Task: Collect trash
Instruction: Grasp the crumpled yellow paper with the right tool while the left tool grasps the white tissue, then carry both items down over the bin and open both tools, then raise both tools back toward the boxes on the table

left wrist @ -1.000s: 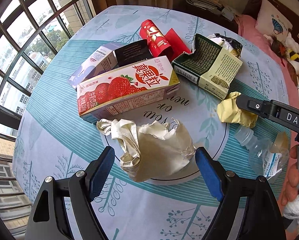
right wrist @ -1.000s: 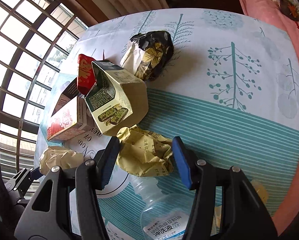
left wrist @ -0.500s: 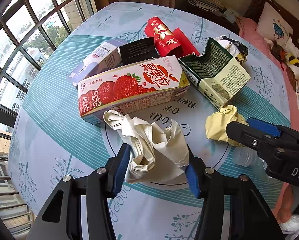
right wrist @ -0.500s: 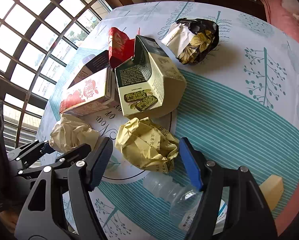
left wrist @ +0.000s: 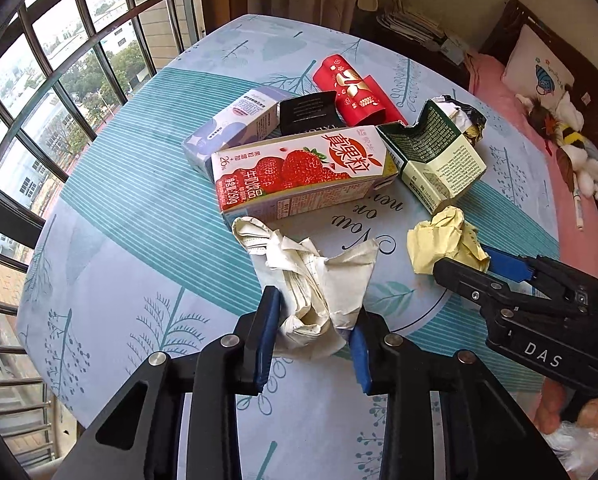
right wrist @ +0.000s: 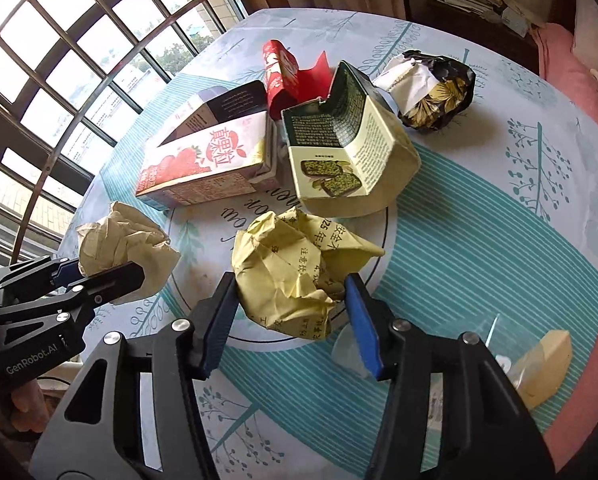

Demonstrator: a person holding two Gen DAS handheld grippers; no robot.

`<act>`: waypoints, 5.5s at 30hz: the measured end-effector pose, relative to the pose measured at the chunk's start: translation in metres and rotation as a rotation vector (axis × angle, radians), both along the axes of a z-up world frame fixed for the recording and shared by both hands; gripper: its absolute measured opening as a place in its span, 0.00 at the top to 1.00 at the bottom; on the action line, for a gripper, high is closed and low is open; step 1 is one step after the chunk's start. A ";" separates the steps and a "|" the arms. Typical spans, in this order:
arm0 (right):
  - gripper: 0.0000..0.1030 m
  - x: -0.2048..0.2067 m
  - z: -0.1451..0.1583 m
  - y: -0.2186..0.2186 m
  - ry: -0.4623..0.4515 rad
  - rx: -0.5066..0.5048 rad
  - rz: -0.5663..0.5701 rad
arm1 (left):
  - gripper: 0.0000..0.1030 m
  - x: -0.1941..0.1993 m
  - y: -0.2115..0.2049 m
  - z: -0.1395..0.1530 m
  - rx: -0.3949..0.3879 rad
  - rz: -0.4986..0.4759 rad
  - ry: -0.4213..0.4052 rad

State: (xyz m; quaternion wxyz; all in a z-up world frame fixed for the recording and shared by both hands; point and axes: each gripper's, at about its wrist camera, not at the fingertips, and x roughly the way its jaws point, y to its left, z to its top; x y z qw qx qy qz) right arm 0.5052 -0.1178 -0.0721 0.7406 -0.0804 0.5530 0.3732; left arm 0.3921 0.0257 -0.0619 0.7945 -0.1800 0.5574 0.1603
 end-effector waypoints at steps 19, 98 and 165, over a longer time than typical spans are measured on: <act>0.51 -0.201 0.087 -0.024 -0.045 0.123 -0.223 | 0.69 -0.137 0.014 0.094 0.095 -0.243 -0.143; 0.32 -0.435 -0.306 -0.030 0.199 -0.104 -0.675 | 0.13 -0.321 0.016 -0.284 0.043 -0.421 0.079; 0.31 -0.298 0.124 -0.042 -0.166 0.126 -0.510 | 0.13 -0.204 0.039 0.167 0.295 -0.337 -0.235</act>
